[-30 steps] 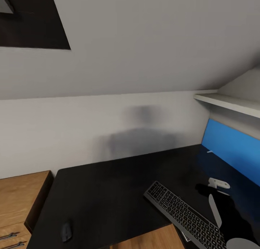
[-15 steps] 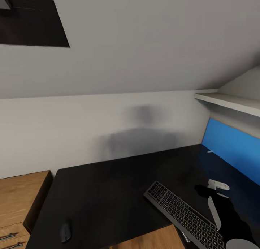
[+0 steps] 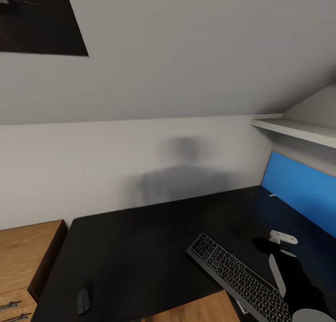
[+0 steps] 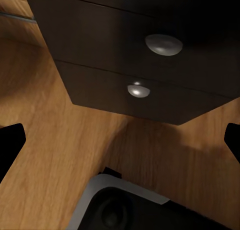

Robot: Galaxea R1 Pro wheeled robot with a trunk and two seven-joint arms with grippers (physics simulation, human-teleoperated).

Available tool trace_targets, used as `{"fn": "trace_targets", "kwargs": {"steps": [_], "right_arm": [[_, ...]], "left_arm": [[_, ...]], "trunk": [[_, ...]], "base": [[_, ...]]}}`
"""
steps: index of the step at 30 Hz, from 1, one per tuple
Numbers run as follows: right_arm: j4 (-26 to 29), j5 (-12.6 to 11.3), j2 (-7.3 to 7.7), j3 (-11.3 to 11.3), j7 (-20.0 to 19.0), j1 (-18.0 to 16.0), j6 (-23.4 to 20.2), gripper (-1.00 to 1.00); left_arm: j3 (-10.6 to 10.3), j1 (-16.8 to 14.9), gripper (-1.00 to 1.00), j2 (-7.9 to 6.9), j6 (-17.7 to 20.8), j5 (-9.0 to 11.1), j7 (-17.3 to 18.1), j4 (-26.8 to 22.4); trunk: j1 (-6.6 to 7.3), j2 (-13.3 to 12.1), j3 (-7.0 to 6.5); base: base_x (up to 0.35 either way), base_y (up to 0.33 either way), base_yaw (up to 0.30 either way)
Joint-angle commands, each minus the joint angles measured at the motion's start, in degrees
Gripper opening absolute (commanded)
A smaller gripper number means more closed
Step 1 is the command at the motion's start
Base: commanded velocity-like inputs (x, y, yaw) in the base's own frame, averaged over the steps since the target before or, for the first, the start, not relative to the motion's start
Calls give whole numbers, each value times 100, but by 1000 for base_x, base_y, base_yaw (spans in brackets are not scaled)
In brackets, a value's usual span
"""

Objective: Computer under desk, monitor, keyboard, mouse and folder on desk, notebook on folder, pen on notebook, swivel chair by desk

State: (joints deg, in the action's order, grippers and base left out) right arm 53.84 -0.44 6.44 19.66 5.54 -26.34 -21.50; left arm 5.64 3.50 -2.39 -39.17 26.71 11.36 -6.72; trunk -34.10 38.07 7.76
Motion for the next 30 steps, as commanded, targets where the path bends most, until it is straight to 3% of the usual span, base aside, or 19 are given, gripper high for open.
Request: {"fn": "trace_targets", "kwargs": {"steps": [1, 22, 30], "right_arm": [[1, -4, 0, -2, 19, -3, -25, 100], [-170, 0, 15, 21, 152, -3, -45, 100], [-171, 0, 18, 28, 164, -3, -63, 100]], "left_arm": [[47, 1, 100, 1, 6, 18, 60, -9], [64, 1, 100, 2, -37, 18, 60, -10], [80, 2, 100, 8, -345, 25, 54, -6]], "trunk": [[-24, 49, 27], [-486, 891, 404], [-661, 1212, 547]], "base": [[0, 0, 0], [0, 0, 0], [0, 0, 0]]}}
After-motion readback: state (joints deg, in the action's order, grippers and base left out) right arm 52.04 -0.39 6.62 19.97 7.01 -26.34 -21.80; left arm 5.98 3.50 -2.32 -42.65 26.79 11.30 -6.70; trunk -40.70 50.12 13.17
